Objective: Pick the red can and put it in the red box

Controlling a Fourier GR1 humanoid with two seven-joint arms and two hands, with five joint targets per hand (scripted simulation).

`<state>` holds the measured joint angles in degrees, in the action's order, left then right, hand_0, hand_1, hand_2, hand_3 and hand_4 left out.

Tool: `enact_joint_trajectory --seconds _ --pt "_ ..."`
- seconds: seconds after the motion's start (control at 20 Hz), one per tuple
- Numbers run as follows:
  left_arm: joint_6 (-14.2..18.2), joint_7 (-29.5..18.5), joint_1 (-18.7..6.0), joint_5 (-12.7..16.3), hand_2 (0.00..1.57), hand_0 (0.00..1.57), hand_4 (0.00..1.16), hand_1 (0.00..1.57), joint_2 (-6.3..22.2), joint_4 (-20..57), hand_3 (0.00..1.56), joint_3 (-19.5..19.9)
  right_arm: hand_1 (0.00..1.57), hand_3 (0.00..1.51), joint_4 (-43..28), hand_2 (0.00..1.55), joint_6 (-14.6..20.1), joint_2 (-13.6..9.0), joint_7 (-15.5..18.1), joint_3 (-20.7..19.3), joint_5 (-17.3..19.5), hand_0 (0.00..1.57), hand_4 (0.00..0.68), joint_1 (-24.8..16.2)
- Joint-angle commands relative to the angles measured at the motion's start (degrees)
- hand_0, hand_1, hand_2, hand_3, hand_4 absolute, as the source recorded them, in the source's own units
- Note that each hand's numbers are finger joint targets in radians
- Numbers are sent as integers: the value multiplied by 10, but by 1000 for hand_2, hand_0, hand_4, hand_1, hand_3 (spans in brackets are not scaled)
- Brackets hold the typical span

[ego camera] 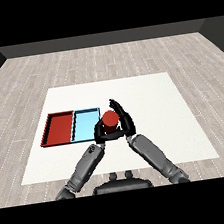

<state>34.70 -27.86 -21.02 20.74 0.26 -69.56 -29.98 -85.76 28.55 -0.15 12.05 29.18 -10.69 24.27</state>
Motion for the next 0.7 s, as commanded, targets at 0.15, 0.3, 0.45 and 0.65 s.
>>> enact_joint_trajectory --seconds 0.15,0.3,0.45,0.65 --pt "32 29 4 -13 1571 1571 1132 1571 -3 -37 1476 -24 0 0 -16 0 -48 1 11 -33 10 0 0 -45" --pt "21 52 20 -39 1571 1571 1129 1571 -3 -56 1467 0 0 0 -99 0 -19 2 -42 -6 18 0 0 -75" --pt "10 41 39 -62 1561 1571 1132 1571 -2 -55 1460 20 0 0 -81 0 -73 -13 -28 -78 -2 0 0 -47" --pt "13 79 -9 -71 1562 1571 1128 1571 7 -57 1468 54 0 0 -191 0 -84 -48 -51 -83 -22 0 0 -123"
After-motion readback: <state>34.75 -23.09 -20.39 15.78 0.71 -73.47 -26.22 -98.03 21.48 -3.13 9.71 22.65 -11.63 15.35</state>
